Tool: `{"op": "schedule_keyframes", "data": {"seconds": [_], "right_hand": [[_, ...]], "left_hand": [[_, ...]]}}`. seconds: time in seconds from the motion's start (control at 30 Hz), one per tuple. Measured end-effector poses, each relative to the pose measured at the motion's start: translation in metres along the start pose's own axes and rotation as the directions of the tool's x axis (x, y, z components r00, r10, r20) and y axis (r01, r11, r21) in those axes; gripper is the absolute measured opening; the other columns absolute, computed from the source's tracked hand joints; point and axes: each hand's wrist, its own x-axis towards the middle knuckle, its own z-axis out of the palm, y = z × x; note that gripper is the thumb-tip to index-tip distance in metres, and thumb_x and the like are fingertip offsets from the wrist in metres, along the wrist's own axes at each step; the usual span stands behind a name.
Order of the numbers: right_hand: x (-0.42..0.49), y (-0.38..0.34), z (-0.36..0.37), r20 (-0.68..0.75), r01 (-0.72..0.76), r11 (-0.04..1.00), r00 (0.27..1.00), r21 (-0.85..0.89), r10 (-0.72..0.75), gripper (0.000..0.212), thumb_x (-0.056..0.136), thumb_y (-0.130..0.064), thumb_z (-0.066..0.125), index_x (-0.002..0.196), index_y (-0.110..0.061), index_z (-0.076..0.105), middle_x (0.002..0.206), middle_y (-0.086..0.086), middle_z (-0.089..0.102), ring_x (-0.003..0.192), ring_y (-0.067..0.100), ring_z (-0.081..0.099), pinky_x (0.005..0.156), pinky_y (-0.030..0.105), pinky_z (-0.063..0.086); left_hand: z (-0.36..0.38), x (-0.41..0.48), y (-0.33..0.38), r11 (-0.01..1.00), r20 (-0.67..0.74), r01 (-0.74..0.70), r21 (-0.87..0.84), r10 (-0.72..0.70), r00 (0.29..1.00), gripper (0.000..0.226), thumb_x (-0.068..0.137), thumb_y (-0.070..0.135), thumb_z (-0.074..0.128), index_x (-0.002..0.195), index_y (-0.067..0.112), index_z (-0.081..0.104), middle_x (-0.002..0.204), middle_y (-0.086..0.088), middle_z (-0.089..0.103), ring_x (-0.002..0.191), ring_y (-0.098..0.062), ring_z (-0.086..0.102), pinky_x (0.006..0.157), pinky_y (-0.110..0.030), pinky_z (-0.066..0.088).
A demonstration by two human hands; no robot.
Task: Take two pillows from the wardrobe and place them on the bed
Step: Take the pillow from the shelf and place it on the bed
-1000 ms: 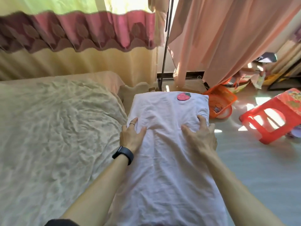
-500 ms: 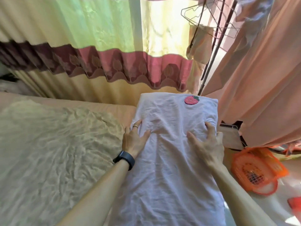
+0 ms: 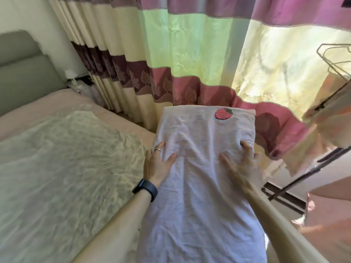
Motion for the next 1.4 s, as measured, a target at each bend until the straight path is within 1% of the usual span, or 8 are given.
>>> {"op": "schedule_keyframes", "data": {"seconds": [0.17, 0.3, 0.53, 0.63, 0.93, 1.03, 1.23, 1.4], "right_hand": [[0.11, -0.045, 0.052, 0.055, 0.076, 0.997, 0.996, -0.021, -0.075, 0.075, 0.069, -0.081, 0.058, 0.134, -0.053, 0.032, 0.111, -0.002, 0.037, 0.103, 0.04, 0.06, 0.088, 0.047, 0.047], [0.193, -0.075, 0.09, 0.09, 0.111, 0.994, 0.99, -0.017, -0.109, 0.076, 0.067, -0.082, 0.06, 0.132, -0.055, 0.031, 0.107, -0.004, 0.035, 0.097, 0.041, 0.062, 0.076, 0.042, 0.043], [0.315, -0.105, 0.147, 0.197, 0.247, 0.969, 0.95, -0.008, -0.241, 0.08, 0.069, -0.077, 0.062, 0.136, -0.047, 0.032, 0.108, -0.005, 0.032, 0.101, 0.042, 0.061, 0.08, 0.042, 0.043], [0.377, -0.11, 0.182, 0.288, 0.315, 0.949, 0.906, 0.035, -0.311, 0.082, 0.069, -0.075, 0.063, 0.138, -0.044, 0.031, 0.109, -0.005, 0.032, 0.102, 0.041, 0.06, 0.084, 0.043, 0.046], [0.506, -0.141, 0.243, 0.485, 0.472, 0.858, 0.713, 0.204, -0.507, 0.088, 0.066, -0.079, 0.065, 0.138, -0.047, 0.028, 0.108, -0.005, 0.032, 0.091, 0.03, 0.056, 0.076, 0.039, 0.048], [0.527, -0.16, 0.261, 0.512, 0.501, 0.831, 0.661, 0.243, -0.548, 0.087, 0.065, -0.08, 0.064, 0.138, -0.046, 0.029, 0.108, -0.004, 0.033, 0.088, 0.025, 0.05, 0.074, 0.036, 0.044], [0.55, -0.2, 0.299, 0.517, 0.538, 0.785, 0.598, 0.308, -0.613, 0.086, 0.067, -0.078, 0.065, 0.138, -0.044, 0.031, 0.11, -0.004, 0.034, 0.092, 0.026, 0.053, 0.077, 0.04, 0.051], [0.565, -0.244, 0.344, 0.543, 0.565, 0.751, 0.534, 0.341, -0.648, 0.085, 0.069, -0.076, 0.067, 0.139, -0.044, 0.03, 0.113, -0.005, 0.034, 0.099, 0.029, 0.057, 0.077, 0.037, 0.045]], "left_hand": [[-0.005, 0.101, 0.009, 0.997, -0.077, 0.07, 0.02, -0.069, 0.995, 0.067, 0.087, 0.057, 0.062, 0.145, 0.032, 0.04, 0.141, -0.012, 0.045, 0.13, -0.029, 0.043, 0.102, -0.037, 0.039], [-0.002, 0.175, 0.02, 0.991, -0.149, 0.133, 0.017, -0.129, 0.98, 0.066, 0.087, 0.056, 0.063, 0.145, 0.033, 0.041, 0.138, -0.012, 0.045, 0.125, -0.031, 0.047, 0.097, -0.035, 0.039], [0.022, 0.272, 0.026, 0.966, -0.281, 0.257, 0.017, -0.243, 0.928, 0.065, 0.086, 0.058, 0.061, 0.144, 0.034, 0.041, 0.133, -0.01, 0.046, 0.119, -0.031, 0.051, 0.089, -0.03, 0.038], [0.044, 0.316, 0.03, 0.946, -0.353, 0.325, -0.004, -0.305, 0.885, 0.065, 0.086, 0.057, 0.061, 0.143, 0.034, 0.041, 0.134, -0.009, 0.045, 0.121, -0.03, 0.051, 0.091, -0.031, 0.039], [0.078, 0.382, 0.065, 0.859, -0.55, 0.494, -0.133, -0.478, 0.684, 0.06, 0.084, 0.058, 0.063, 0.137, 0.036, 0.045, 0.128, -0.008, 0.047, 0.106, -0.028, 0.057, 0.077, -0.027, 0.038], [0.074, 0.396, 0.07, 0.841, -0.591, 0.517, -0.161, -0.501, 0.632, 0.06, 0.084, 0.057, 0.063, 0.136, 0.036, 0.045, 0.125, -0.008, 0.048, 0.104, -0.027, 0.057, 0.077, -0.028, 0.038], [0.053, 0.426, 0.06, 0.822, -0.66, 0.543, -0.172, -0.505, 0.557, 0.059, 0.085, 0.056, 0.064, 0.136, 0.034, 0.046, 0.126, -0.009, 0.05, 0.088, -0.012, 0.043, 0.075, -0.026, 0.037], [0.029, 0.459, 0.042, 0.807, -0.714, 0.559, -0.192, -0.506, 0.485, 0.059, 0.086, 0.053, 0.065, 0.137, 0.029, 0.048, 0.126, -0.01, 0.051, 0.084, -0.012, 0.043, 0.073, -0.025, 0.037]]}}
